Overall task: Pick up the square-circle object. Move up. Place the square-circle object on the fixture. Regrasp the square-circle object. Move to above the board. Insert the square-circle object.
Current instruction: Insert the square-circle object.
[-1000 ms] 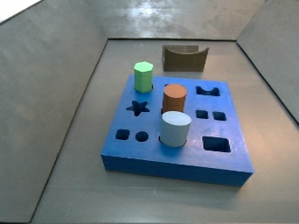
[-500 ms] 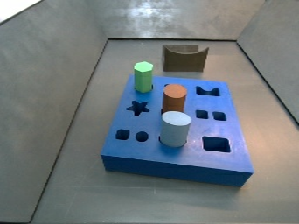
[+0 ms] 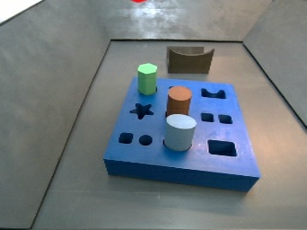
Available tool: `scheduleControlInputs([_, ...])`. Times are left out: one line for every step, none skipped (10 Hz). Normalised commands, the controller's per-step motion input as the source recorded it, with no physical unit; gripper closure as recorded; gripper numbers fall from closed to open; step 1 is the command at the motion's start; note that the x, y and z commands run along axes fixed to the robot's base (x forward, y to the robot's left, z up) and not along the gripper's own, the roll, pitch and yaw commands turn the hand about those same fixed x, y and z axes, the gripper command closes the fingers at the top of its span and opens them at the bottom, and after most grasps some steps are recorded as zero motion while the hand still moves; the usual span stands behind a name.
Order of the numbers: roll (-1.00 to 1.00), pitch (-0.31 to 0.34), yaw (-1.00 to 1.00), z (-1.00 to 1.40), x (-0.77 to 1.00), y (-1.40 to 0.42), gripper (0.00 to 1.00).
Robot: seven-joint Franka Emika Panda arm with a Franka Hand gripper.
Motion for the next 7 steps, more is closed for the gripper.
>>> scheduleControlInputs([-0.18, -0.08, -0.87, -0.18, 0.0, -0.1, 1.0])
scheduleControlInputs([-0.18, -0.08, -0.85, -0.19, 0.0, -0.11, 1.0])
scheduleControlInputs([-0.18, -0.083, -0.83, -0.19, 0.0, -0.13, 1.0])
scheduleControlInputs([-0.18, -0.087, -0.81, -0.21, 0.0, -0.15, 1.0])
scheduleControlInputs([-0.17, -0.091, -0.79, -0.22, 0.0, -0.18, 1.0])
scheduleControlInputs([-0.17, -0.091, -0.78, -0.23, 0.0, -0.19, 1.0])
scheduleControlInputs([-0.16, -0.099, -0.76, -0.26, 0.0, -0.22, 1.0])
